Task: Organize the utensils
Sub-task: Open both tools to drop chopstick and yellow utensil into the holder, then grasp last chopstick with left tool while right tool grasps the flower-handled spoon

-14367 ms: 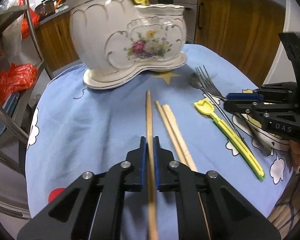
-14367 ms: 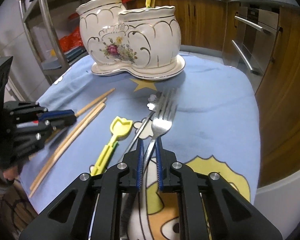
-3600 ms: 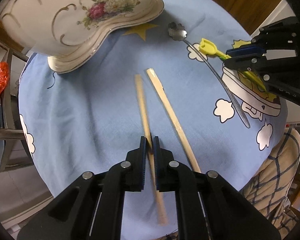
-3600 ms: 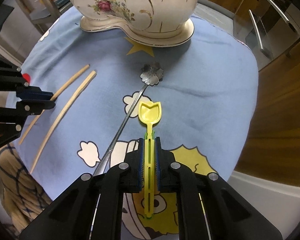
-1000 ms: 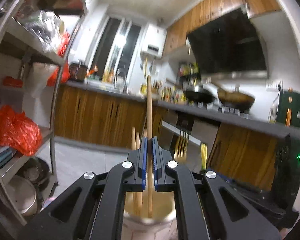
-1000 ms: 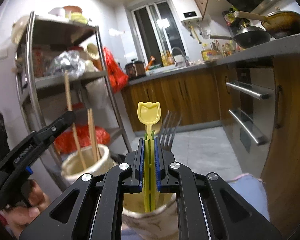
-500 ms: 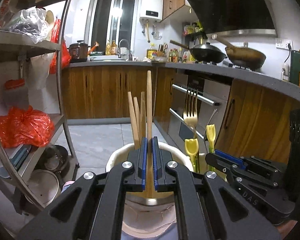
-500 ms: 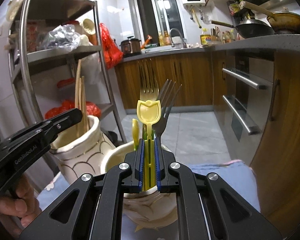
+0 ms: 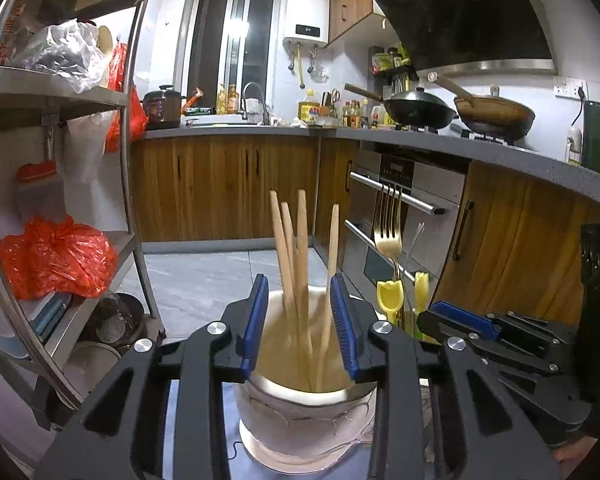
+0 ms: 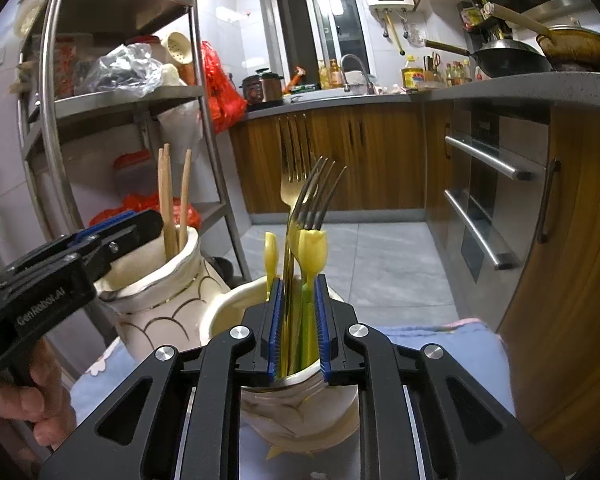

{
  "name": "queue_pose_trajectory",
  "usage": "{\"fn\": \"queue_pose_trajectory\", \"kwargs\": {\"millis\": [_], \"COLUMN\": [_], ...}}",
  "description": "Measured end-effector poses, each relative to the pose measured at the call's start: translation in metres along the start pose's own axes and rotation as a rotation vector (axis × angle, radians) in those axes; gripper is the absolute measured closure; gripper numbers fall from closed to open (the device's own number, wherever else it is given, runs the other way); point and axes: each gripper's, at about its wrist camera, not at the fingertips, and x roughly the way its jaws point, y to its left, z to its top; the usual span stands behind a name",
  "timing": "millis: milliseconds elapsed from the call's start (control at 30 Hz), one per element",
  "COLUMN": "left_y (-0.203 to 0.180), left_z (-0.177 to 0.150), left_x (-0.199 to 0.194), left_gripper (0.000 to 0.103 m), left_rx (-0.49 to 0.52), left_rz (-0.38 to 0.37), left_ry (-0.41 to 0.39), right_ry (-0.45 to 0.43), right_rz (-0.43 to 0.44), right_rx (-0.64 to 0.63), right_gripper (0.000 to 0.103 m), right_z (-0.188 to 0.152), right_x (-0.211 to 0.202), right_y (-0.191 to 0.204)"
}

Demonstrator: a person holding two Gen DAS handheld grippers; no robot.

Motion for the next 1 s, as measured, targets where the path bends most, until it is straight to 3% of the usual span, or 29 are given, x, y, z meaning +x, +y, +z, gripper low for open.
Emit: {"fn": "queue_pose_trajectory", "kwargs": {"millis": [367, 633, 1000], "left_y": [0.013, 0.013, -0.014], "left_z": [-0.008, -0.017, -0.071], "left_x": [-0.037, -0.063, -0.068], "left_gripper": [0.050, 0.041, 0.041], "left_rx": [-0.024, -0.023, 0.062], "left_rz": [0.002, -0.007, -0.045], "left_ry": [-0.019, -0.014, 0.142], "right_ry": [-0.017, 0.071, 0.244], "right_rz": [-0.009, -0.004, 0.018], "right_rx": [-0.021, 0.007, 0.036], "right_gripper": [0.083, 0.080, 0.076], "right_z": [-0.004, -0.030, -0.069], "right_x": [-0.029, -0.039, -0.038], "right_y": [-0.005, -0.020, -0.026]}}
